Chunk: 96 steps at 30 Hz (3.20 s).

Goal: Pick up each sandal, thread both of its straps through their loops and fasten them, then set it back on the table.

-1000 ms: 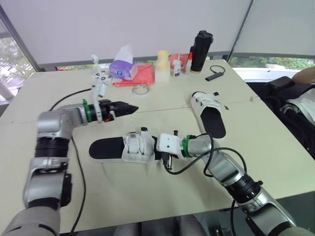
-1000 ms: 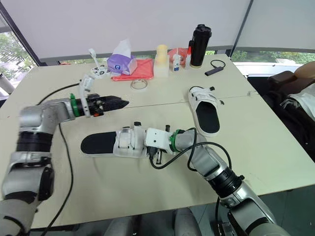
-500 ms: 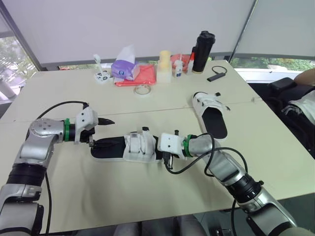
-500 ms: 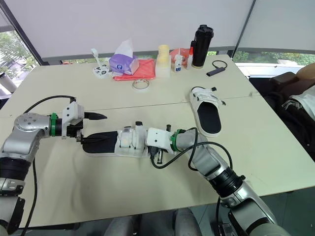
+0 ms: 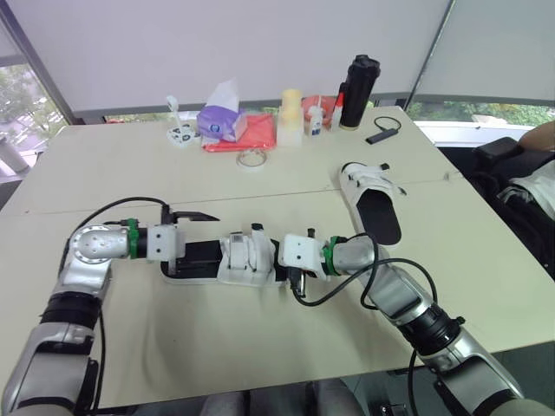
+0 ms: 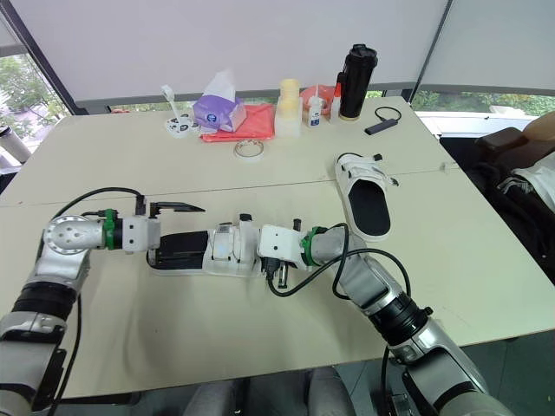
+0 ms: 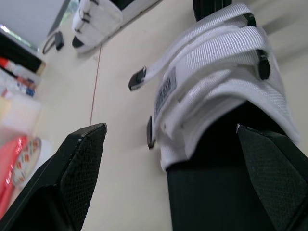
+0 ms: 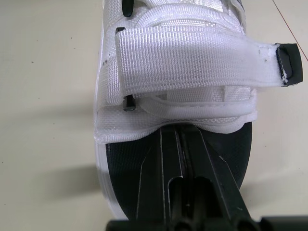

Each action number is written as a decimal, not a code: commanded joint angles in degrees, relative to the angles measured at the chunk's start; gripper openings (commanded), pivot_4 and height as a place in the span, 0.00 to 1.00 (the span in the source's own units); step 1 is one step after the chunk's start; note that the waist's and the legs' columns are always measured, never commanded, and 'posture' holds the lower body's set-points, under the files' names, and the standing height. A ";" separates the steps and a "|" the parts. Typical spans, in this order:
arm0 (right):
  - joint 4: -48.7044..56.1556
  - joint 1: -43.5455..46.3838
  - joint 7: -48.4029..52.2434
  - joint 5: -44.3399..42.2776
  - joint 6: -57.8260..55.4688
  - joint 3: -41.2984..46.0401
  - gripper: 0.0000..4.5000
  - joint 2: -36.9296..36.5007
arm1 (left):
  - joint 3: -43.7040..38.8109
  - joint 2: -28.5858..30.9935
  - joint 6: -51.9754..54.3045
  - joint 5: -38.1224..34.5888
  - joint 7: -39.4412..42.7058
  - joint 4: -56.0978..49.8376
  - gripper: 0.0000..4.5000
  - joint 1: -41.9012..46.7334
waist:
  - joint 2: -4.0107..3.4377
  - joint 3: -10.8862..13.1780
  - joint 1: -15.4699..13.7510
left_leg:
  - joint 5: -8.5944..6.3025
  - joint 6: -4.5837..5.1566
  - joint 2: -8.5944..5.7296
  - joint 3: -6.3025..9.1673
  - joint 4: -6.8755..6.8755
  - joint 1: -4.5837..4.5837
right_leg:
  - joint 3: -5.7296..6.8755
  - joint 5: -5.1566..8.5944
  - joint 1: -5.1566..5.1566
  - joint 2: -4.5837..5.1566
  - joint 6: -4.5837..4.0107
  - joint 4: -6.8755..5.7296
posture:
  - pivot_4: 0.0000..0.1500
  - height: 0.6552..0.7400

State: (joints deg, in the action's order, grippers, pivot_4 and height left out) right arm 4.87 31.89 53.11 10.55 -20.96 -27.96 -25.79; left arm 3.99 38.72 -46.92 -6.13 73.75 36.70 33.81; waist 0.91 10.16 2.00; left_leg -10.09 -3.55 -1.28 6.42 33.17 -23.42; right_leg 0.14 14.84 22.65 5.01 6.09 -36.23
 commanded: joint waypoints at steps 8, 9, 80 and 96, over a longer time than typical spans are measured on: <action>6.25 -2.62 1.90 -0.44 -4.26 2.99 0.00 -6.44 | 3.74 -2.11 -11.66 2.54 -2.73 6.56 0.99 3.70 | -0.03 0.02 -1.61 | 0.00 0.00 -0.02 0.01 0.02 -0.05 | 0.01 0.01 0.00 0.01 0.05 0.00 | 1.00 1.00; 8.00 -3.20 2.37 -1.14 -5.31 4.08 0.00 -7.58 | 4.16 -2.44 -12.81 2.21 -2.77 6.62 0.99 3.81 | -0.02 0.03 -1.69 | 0.00 0.00 -0.04 0.01 0.05 -0.07 | 0.01 0.01 -0.01 0.02 0.05 0.01 | 1.00 1.00; 30.96 -5.48 -1.67 -39.72 -23.45 22.88 0.00 -19.36 | 17.25 -1.69 15.94 56.42 -79.56 23.86 0.00 19.78 | 0.14 0.28 -1.53 | -0.01 0.00 -0.01 0.01 0.10 -0.20 | 0.07 0.08 0.05 -0.01 0.52 0.00 | 1.00 1.00; 30.52 -3.68 -2.57 -39.86 -24.41 21.57 0.00 -19.65 | 14.18 0.21 12.79 41.07 -66.44 12.54 1.00 9.92 | 0.13 0.28 -1.23 | -0.01 0.00 -0.01 -0.04 0.09 -0.26 | 0.05 -0.06 0.12 0.03 0.30 0.02 | 1.00 1.00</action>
State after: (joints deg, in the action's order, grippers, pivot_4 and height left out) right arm 34.50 27.31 50.46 -29.46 -45.94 -6.64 -44.75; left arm 18.28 38.73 -34.13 36.64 4.55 51.10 45.42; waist 1.04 10.44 0.77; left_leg -10.10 -3.56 -1.30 6.38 33.26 -23.68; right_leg 0.18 14.78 22.77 5.03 6.38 -36.22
